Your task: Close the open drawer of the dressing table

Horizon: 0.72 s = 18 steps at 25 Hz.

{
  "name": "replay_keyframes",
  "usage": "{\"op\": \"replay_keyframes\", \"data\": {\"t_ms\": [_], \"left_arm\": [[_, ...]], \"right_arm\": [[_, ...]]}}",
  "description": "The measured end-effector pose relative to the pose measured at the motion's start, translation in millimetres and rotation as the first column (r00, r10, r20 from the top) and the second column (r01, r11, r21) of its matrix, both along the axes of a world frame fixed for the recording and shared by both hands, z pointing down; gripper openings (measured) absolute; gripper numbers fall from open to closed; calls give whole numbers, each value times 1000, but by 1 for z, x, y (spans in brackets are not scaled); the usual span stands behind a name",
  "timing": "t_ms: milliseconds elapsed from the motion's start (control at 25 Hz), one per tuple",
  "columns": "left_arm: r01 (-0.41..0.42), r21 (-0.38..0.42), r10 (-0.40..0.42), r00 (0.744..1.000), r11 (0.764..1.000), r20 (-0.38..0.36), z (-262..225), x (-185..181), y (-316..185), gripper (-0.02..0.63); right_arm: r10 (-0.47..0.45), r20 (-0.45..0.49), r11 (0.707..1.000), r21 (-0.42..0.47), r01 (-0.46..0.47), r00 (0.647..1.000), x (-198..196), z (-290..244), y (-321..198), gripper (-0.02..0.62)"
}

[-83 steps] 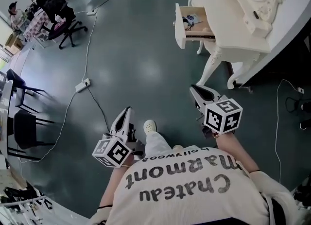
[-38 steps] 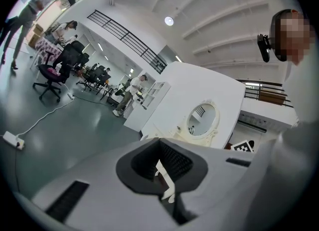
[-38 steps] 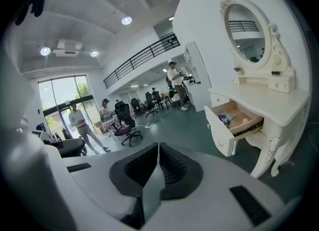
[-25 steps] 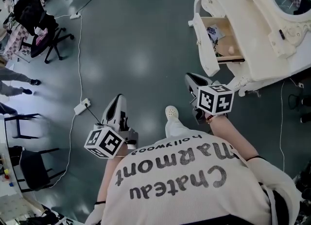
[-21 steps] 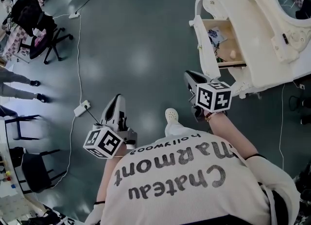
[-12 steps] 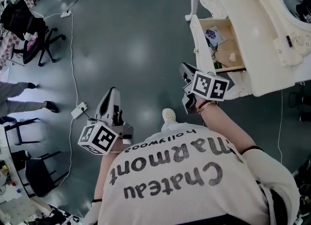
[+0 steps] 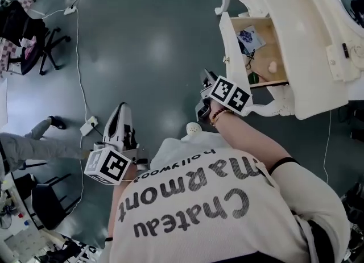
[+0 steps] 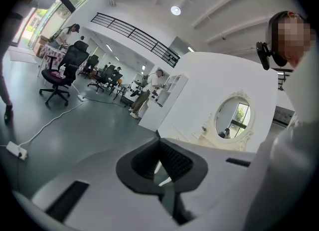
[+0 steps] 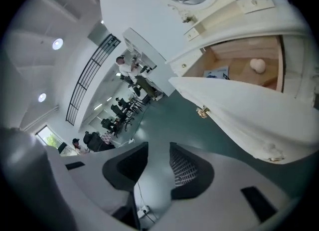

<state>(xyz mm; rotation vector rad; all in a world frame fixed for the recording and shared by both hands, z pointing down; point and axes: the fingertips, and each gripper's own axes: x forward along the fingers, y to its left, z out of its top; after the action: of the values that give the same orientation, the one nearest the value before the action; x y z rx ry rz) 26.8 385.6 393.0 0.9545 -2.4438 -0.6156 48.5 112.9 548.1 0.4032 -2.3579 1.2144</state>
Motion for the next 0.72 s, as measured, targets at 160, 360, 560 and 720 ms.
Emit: {"op": "replay_keyframes", "data": {"t_ms": [160, 360, 560, 720], "left_arm": [[15, -6, -15, 1000, 1000, -16, 1, -8, -4, 8], [34, -69, -35, 999, 997, -20, 10, -19, 2, 8], [29, -102, -32, 999, 994, -24, 13, -26, -2, 8], [29, -103, -32, 999, 994, -22, 8, -33, -5, 8]], "right_arm": [[154, -61, 987, -31, -156, 986, -1, 27, -26, 160], [340, -102, 939, -22, -344, 935, -6, 48, -59, 170], [461, -153, 884, -6, -468, 874, -9, 60, -84, 183], [533, -196, 836, -25, -548, 823, -6, 69, -94, 192]]}}
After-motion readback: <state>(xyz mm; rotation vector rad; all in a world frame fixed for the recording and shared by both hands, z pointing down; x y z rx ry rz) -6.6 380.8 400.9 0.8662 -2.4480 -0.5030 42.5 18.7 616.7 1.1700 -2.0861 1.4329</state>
